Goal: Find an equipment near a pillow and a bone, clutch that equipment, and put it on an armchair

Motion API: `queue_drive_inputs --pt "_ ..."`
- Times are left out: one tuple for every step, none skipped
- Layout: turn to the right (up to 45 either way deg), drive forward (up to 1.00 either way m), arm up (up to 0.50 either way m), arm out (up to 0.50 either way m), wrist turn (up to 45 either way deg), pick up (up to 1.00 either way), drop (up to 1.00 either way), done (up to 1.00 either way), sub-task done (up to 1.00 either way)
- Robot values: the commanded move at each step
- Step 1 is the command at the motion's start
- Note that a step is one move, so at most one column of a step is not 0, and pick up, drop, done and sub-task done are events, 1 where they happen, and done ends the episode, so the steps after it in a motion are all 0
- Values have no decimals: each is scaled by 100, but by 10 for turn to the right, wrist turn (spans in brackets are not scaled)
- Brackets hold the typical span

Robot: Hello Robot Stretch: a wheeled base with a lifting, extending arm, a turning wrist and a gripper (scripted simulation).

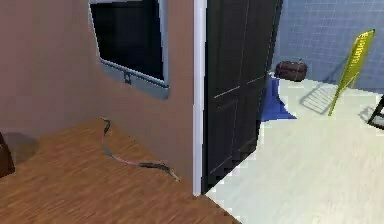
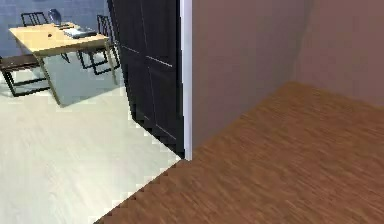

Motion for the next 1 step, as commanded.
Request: queue_drive_inputs --pt "390 0 0 0 0 0 0 0 0"
